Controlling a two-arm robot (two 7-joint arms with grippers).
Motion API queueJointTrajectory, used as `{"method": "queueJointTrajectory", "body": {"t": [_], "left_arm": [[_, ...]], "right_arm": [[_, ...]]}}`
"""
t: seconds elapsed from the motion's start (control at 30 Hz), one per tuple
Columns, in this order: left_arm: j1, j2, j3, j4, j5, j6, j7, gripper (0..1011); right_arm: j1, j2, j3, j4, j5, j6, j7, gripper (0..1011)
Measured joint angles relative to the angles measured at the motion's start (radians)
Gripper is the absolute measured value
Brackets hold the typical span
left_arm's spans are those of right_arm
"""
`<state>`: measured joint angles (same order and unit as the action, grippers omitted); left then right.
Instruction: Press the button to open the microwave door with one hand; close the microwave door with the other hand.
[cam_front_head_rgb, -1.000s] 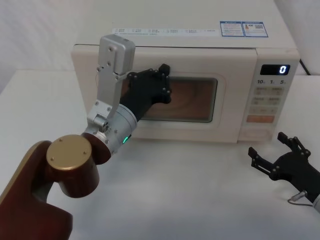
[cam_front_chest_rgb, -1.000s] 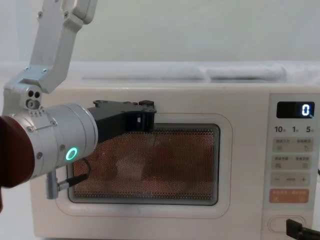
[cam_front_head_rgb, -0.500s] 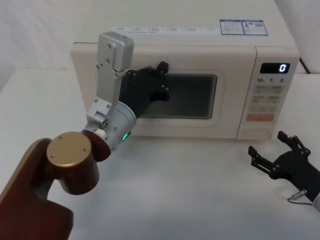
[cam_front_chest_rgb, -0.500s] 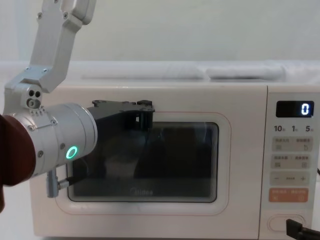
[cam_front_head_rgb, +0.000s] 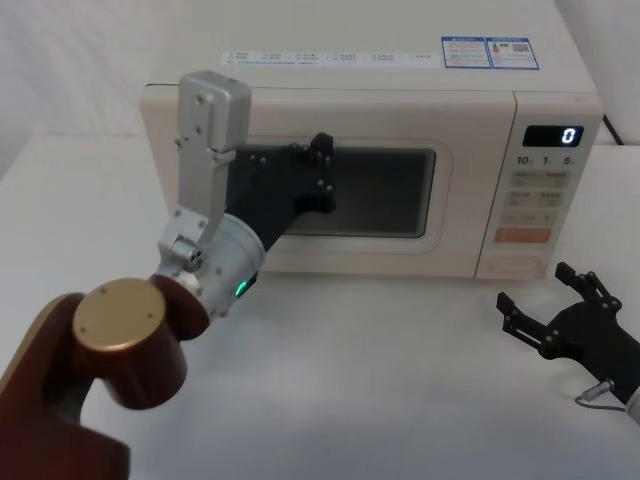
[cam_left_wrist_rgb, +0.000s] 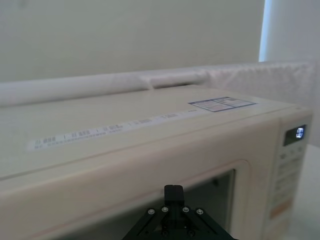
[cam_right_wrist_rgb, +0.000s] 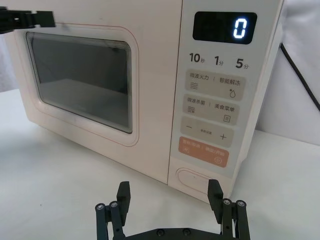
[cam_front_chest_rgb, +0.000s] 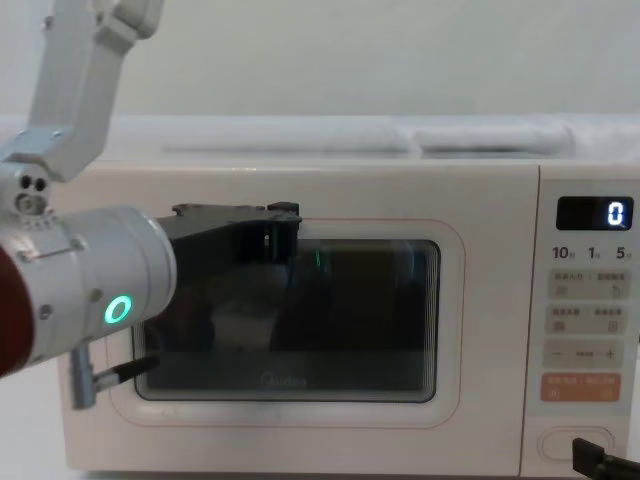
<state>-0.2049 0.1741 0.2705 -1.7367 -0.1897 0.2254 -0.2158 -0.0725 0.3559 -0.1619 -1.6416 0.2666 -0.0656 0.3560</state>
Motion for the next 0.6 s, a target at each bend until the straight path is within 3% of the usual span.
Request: {"method": "queueJointTrajectory", "body": {"t": [0.43,0.6], "left_arm": [[0.121,0.059,-0.024,-0.121,-0.088,0.042,-0.023,0],[0.161,0.088,-0.031,-0.155,-0.087,0.038,-0.009,96]], "right_arm": [[0.0,0.0,0.0,0.0,0.0,0.0,0.0,1000],[0.0,0.0,0.0,0.0,0.0,0.0,0.0,1000]]}}
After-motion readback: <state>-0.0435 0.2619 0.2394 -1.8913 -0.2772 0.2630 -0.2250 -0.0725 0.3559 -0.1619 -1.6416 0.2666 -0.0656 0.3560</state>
